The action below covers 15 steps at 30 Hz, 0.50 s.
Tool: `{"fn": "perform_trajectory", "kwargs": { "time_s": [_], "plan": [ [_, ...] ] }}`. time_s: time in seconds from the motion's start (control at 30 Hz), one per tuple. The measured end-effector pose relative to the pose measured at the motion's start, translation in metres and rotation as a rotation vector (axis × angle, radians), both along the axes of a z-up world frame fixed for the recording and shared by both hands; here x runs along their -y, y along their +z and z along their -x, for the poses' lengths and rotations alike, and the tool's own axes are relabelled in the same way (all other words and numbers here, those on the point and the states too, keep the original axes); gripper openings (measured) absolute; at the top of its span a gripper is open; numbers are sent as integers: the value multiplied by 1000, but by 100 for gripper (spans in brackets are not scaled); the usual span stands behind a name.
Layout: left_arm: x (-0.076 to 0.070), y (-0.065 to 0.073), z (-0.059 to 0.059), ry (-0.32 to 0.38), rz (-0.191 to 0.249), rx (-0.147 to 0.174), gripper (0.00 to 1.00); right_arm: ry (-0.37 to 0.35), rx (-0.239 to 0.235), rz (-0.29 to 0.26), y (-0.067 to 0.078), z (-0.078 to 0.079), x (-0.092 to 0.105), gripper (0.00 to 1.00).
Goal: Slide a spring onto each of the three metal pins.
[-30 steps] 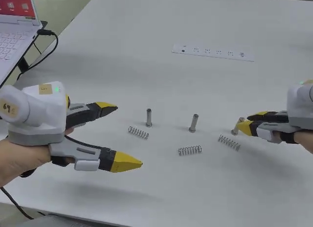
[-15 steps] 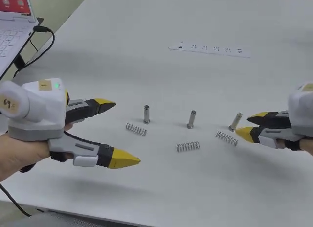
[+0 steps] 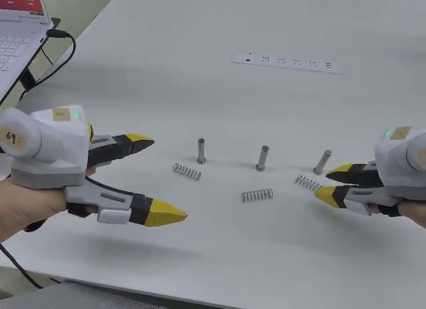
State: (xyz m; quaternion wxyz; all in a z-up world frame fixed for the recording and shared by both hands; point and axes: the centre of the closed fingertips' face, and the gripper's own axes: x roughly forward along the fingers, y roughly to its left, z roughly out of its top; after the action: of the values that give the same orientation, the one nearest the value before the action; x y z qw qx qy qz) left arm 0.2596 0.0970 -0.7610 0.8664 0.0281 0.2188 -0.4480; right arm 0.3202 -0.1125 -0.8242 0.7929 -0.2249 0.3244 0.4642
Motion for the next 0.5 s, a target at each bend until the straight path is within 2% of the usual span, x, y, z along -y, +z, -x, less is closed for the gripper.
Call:
{"fn": "perform_trajectory", "kwargs": {
  "time_s": [0.5],
  "plan": [
    [0, -2, 4, 2, 1, -8, 92, -7, -36, 37, -19, -12, 4, 17]
  ]
}}
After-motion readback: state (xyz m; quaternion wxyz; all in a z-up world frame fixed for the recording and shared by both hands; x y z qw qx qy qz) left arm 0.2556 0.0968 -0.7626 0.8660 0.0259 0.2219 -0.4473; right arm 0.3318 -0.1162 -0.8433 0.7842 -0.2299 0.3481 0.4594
